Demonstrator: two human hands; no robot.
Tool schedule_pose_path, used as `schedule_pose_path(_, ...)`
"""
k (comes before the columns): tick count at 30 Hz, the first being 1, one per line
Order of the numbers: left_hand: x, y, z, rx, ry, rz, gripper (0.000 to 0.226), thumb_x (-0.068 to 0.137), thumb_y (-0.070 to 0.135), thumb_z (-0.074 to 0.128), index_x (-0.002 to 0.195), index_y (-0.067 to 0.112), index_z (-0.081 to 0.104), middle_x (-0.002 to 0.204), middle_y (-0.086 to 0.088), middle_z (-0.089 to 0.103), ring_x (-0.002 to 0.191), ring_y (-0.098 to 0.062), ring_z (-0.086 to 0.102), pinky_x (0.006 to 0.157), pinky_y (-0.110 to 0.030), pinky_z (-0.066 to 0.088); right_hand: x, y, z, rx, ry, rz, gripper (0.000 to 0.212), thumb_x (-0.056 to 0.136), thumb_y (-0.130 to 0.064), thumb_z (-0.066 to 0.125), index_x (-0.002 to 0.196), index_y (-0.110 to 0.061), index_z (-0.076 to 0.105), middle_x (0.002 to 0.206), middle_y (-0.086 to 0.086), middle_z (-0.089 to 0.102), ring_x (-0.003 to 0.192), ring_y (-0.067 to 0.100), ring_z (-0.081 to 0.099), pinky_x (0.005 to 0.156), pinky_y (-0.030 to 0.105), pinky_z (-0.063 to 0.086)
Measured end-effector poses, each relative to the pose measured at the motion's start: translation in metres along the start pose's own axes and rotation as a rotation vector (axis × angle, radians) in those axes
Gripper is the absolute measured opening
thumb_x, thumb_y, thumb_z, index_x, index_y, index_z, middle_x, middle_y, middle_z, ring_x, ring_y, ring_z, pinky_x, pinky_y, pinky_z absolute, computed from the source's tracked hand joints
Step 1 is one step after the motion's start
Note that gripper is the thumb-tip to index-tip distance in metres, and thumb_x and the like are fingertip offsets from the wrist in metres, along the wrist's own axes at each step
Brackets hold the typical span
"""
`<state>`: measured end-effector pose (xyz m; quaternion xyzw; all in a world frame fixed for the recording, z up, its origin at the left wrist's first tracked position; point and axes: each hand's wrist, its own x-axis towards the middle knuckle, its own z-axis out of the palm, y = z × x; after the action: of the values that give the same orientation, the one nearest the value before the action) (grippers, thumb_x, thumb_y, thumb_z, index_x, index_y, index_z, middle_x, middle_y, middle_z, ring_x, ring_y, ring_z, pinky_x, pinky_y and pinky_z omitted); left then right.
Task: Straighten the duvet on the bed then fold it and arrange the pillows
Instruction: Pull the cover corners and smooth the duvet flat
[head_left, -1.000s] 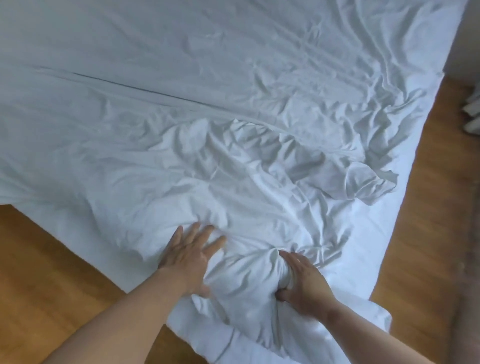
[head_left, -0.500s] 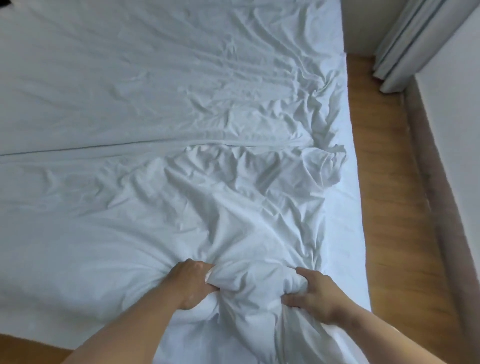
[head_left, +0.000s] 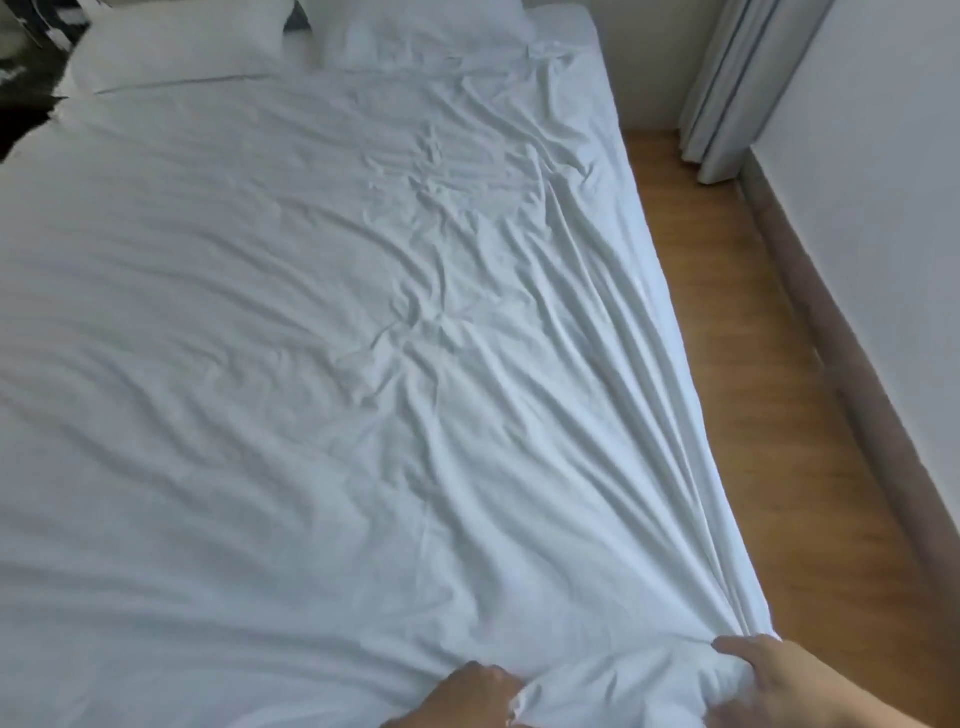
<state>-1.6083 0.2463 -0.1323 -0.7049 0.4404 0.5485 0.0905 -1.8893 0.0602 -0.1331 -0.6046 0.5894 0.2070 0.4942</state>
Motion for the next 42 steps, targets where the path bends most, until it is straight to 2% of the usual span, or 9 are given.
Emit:
schedule_pose_path(2,-0.006,0.000,0.005,0.125,-0.033,0.003,0.050,0.101,0.044,0.037,0.124,0.009,0.064,0.126,-0.020,0.064,0.123,-0.032,0.059,0.101,-0.038,0.044,-0.009,0.002,0.015,-0.093,0.082,-0.051,0.041,0.083,0.001,0.075,0.121,0.004,0.062,0.094,0.017,0.068,0.080,0.032,0.064,0.067,0.037,0.050)
schedule_pose_path(6,-0.002,-0.039,0.030,0.301,0.248,0.115,0.042,0.098,0.055,0.042,0.124,0.030,0.063,0.125,0.000,0.064,0.119,-0.024,0.060,0.101,-0.036,0.045,-0.008,0.008,0.051,-0.445,0.077,-0.154,0.049,0.060,-0.059,0.068,0.107,-0.054,0.058,0.097,-0.025,0.065,0.093,0.000,0.061,0.077,0.021,0.052)
schedule_pose_path(9,-0.003,-0.091,0.032,0.309,0.545,0.091,0.053,0.077,0.057,0.060,0.125,0.036,0.061,0.116,0.005,0.062,0.102,-0.021,0.065,0.082,-0.039,0.058,-0.010,0.020,0.066,-0.336,0.114,-0.210,0.033,0.057,-0.044,0.071,0.088,-0.046,0.059,0.087,-0.023,0.059,0.087,-0.001,0.058,0.070,0.019,0.046)
schedule_pose_path(12,-0.002,-0.120,0.010,0.426,0.652,0.067,0.104,0.059,0.067,0.078,0.148,0.031,0.039,0.140,-0.008,0.050,0.125,-0.030,0.048,0.096,-0.050,0.051,-0.022,0.032,0.076,-0.191,0.142,-0.091,0.040,0.054,-0.035,0.080,0.074,-0.050,0.049,0.084,-0.019,0.057,0.081,0.004,0.057,0.067,0.017,0.041)
schedule_pose_path(18,0.026,-0.096,-0.032,0.424,0.567,-0.037,0.104,0.080,0.074,0.058,0.158,0.042,-0.004,0.163,-0.001,0.004,0.150,-0.025,0.009,0.120,-0.044,0.016,-0.044,0.044,0.090,-0.269,0.471,-0.064,0.096,0.050,-0.035,0.089,0.134,-0.044,0.044,0.154,-0.007,0.022,0.133,0.025,0.038,0.088,0.042,0.052)
schedule_pose_path(25,0.043,-0.098,-0.001,0.415,0.567,-0.060,0.089,0.095,0.057,0.044,0.157,0.035,-0.016,0.165,-0.007,-0.016,0.152,-0.033,-0.012,0.123,-0.055,0.001,-0.028,0.046,0.121,0.021,0.313,0.172,0.135,0.065,-0.039,0.087,0.154,-0.046,-0.014,0.131,0.005,0.064,0.097,0.031,0.064,0.083,0.041,0.050)
schedule_pose_path(32,0.011,-0.097,0.083,0.226,0.677,0.276,0.056,0.077,0.040,0.065,0.129,0.023,0.051,0.131,-0.002,0.050,0.122,-0.028,0.051,0.102,-0.045,0.048,-0.068,0.075,0.121,0.466,0.186,-0.021,0.058,0.066,-0.040,0.083,0.122,-0.040,0.064,0.112,-0.007,0.074,0.102,0.008,0.071,0.090,0.050,0.057)
schedule_pose_path(35,0.002,-0.076,0.124,0.197,0.468,0.503,0.046,0.080,0.048,0.061,0.122,0.031,0.050,0.122,0.009,0.047,0.111,-0.018,0.051,0.094,-0.039,0.052,-0.081,0.120,0.143,0.606,-0.059,0.079,0.052,0.065,-0.039,0.080,0.113,-0.019,0.074,0.108,0.011,0.076,0.104,0.036,0.071,0.095,0.063,0.052)
schedule_pose_path(42,0.018,-0.002,0.184,0.328,0.033,0.397,0.108,0.075,0.072,0.063,0.154,0.050,-0.006,0.163,0.005,-0.011,0.153,-0.021,-0.005,0.126,-0.040,0.011,-0.082,0.160,0.183,0.551,-0.186,0.215,0.038,0.074,-0.036,0.074,0.110,-0.025,0.074,0.106,-0.006,0.078,0.101,0.018,0.073,0.101,0.047,0.051)
